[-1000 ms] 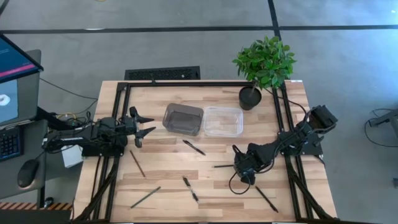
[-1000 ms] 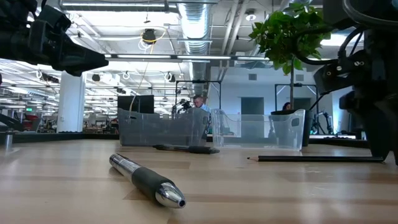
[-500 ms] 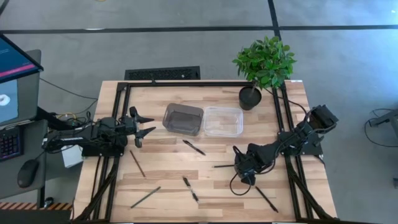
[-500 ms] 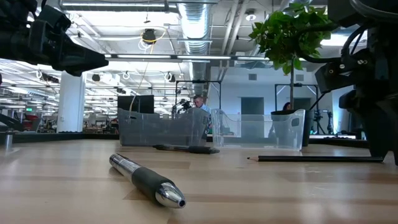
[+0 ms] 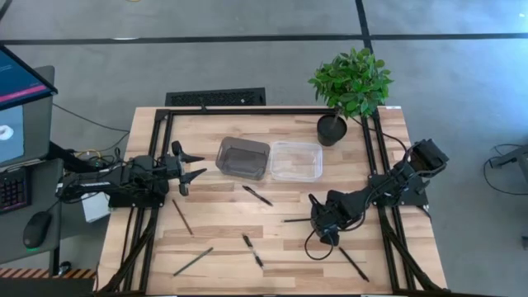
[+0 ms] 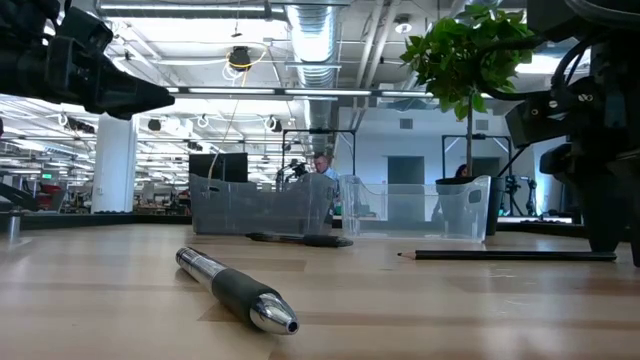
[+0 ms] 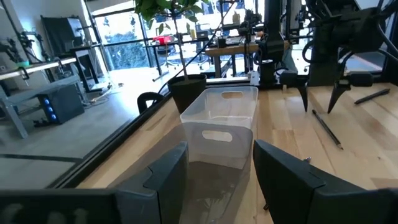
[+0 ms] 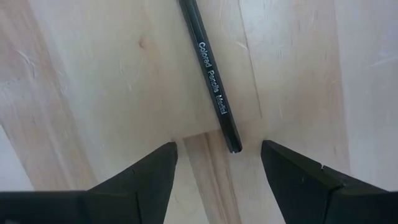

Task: Sort pens & pencils
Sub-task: Put the black colored pencil into the transparent bin

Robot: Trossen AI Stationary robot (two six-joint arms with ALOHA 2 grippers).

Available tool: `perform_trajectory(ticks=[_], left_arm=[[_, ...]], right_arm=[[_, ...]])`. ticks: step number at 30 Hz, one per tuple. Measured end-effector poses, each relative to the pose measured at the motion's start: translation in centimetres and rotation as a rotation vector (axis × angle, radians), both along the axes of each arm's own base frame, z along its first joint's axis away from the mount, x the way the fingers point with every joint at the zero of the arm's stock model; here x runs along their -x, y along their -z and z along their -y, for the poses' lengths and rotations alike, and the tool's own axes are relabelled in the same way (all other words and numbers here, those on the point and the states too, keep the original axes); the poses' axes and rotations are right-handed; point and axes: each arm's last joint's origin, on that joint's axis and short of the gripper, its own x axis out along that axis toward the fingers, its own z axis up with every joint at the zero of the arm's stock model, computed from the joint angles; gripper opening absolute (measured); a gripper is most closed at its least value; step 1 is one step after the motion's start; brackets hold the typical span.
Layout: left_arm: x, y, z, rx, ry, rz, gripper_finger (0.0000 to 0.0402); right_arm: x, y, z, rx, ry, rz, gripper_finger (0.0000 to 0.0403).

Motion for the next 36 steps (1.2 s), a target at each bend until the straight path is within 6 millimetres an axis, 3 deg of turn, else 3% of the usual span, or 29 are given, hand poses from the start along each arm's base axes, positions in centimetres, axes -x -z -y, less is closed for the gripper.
perform_trajectory(ticks=[10,25,36], left_arm=[[0.0,0.01,0.0,0.0,0.0,-0.001,0.0174],[0.0,0.0,0.0,0.021,-0.001,0.005,0.0174],[0.0,-0.01,0.0,0.026,-0.001,0.007,0.0174]], right_arm=[[-0.08,-0.02,-0.03,0.005,-0.047,0.007,0.0255],[-0.21,-0.06,-0.11,-0.001,-0.046,0.019,0.0151],[0.04,0.19,0.01,-0.013,0.019,0.004,0.0138]])
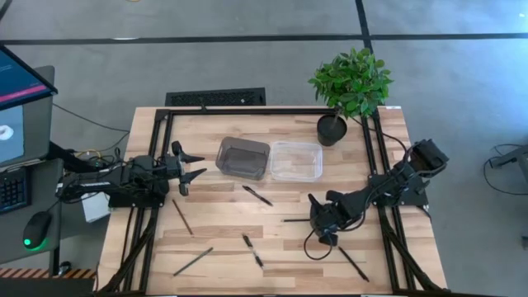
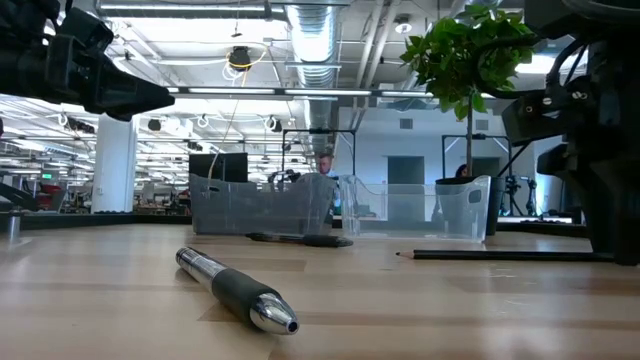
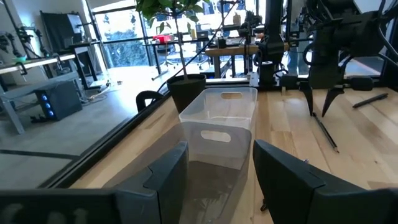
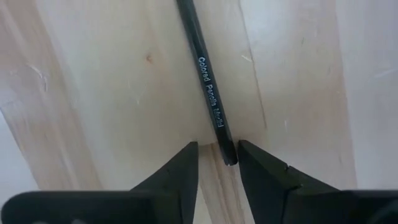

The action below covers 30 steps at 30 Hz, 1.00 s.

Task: Sort pens & pencils
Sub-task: Put the black colored pencil into the transparent bin

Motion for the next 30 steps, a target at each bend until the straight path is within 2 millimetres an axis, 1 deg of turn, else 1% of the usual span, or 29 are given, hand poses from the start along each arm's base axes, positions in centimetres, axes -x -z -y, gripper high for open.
perform_trajectory(ticks=[6,17,30], left_arm=[[0.0,0.0,0.0,0.0,0.0,0.0,0.0174],[0.0,0.0,0.0,0.0,0.0,0.001,0.0174],[0.0,-0.01,0.0,0.0,0.0,0.001,0.0174]], right_arm=[[0.54,0.47,-0.07,-0.015,0.022,-0.008,0.014],[0.54,0.54,-0.09,-0.014,0.017,-0.001,0.0123],[0.53,0.54,-0.09,-0.015,0.017,-0.001,0.0119]])
